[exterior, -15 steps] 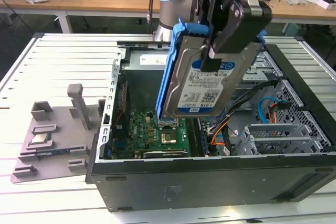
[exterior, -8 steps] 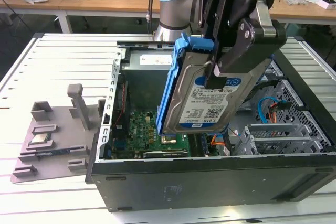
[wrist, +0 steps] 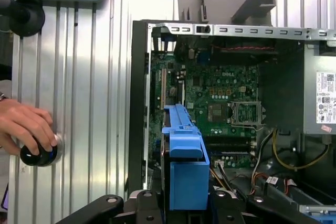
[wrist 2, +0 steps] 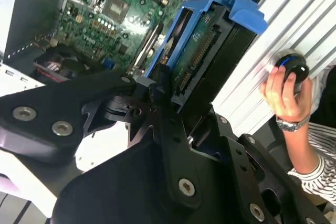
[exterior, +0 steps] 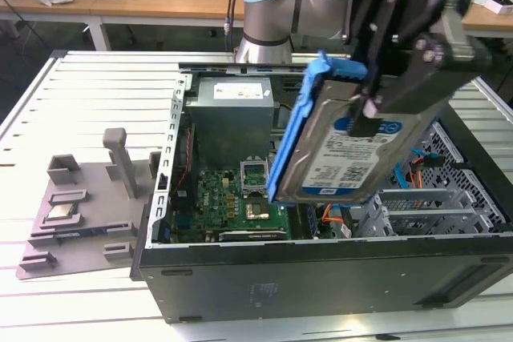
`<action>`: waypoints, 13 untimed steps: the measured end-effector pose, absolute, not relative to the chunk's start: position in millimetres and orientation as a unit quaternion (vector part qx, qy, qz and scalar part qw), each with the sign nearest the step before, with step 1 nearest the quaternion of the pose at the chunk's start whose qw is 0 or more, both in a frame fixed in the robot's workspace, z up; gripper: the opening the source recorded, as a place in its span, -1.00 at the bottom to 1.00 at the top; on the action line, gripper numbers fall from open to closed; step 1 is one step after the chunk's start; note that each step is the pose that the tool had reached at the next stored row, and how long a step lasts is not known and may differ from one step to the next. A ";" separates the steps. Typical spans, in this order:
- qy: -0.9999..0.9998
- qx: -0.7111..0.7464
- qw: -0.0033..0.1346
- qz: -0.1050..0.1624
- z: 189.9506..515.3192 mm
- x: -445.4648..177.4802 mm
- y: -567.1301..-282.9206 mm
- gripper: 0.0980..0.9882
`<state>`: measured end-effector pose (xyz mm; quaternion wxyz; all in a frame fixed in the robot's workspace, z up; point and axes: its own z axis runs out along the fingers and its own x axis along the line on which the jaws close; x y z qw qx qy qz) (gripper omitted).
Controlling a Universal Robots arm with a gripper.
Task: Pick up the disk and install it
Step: 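Pick up the disk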
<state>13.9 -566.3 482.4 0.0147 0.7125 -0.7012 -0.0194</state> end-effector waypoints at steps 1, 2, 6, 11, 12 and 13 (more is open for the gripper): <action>-0.701 0.713 0.015 -0.020 482.3 19.9 -566.3 -0.40; -0.701 0.712 0.016 -0.020 482.2 24.3 -566.4 -0.40; -0.701 0.712 0.019 -0.023 481.8 51.7 -566.3 -0.40; -0.701 0.712 0.021 -0.026 481.2 76.3 -566.3 -0.40; -0.701 0.712 0.021 -0.026 481.1 81.4 -566.3 -0.40; -0.701 0.712 0.022 -0.026 481.0 85.5 -566.3 -0.40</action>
